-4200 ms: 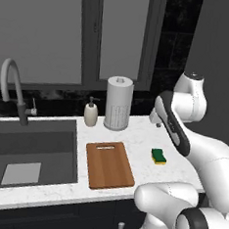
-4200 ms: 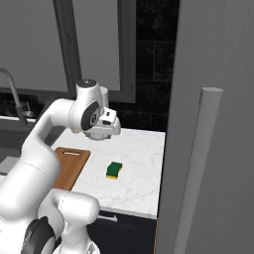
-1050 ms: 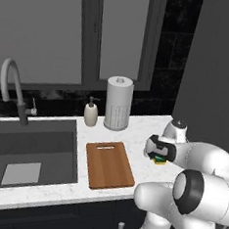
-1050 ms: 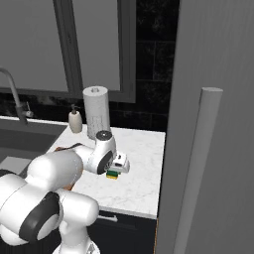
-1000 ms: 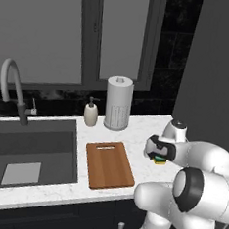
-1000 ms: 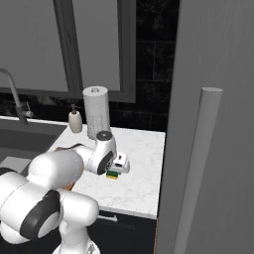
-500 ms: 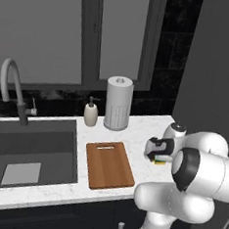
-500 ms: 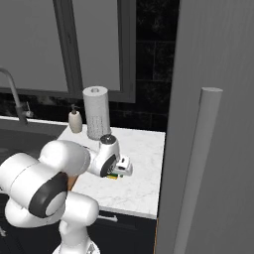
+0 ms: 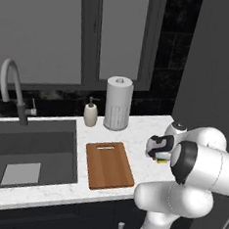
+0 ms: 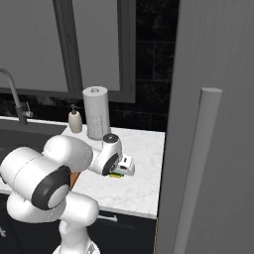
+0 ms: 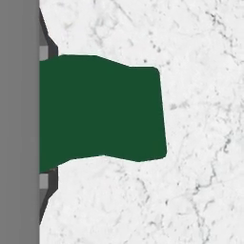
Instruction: Pick up the sponge from the counter and clean the cutting board by briefly scrubbing or pressing down on the cutting board. Once finished, release the sponge.
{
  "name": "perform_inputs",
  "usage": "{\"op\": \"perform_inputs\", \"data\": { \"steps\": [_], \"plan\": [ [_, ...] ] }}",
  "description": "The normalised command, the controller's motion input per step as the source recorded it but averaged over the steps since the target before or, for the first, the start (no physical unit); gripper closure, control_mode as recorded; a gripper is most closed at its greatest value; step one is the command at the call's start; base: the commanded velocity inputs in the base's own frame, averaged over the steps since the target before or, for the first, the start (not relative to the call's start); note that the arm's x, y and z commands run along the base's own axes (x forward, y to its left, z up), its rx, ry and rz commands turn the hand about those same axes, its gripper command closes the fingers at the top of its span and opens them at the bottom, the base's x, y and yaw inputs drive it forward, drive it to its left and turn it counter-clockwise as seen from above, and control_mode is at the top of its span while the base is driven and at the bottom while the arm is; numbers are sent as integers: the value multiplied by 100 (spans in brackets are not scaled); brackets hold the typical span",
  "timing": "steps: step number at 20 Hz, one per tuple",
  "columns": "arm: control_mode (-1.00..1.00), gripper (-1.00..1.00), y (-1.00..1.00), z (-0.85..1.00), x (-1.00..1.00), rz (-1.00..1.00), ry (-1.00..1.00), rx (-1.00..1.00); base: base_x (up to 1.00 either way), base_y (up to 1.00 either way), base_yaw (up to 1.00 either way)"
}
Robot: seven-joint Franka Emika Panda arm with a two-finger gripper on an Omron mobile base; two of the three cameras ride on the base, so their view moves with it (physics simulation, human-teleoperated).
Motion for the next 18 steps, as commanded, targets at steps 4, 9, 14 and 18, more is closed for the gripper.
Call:
{"op": "perform_inputs", "data": {
  "steps": [4,9,14,18],
  "plan": [
    [-100,100,2,2,-21,1,-1,0,0,0,0],
    [-100,100,8,46,-65,10,-21,0,0,0,0],
    [-100,100,34,53,-53,12,-21,0,0,0,0],
    [-100,100,57,41,-29,14,-18,-1,0,0,0]
  ]
}}
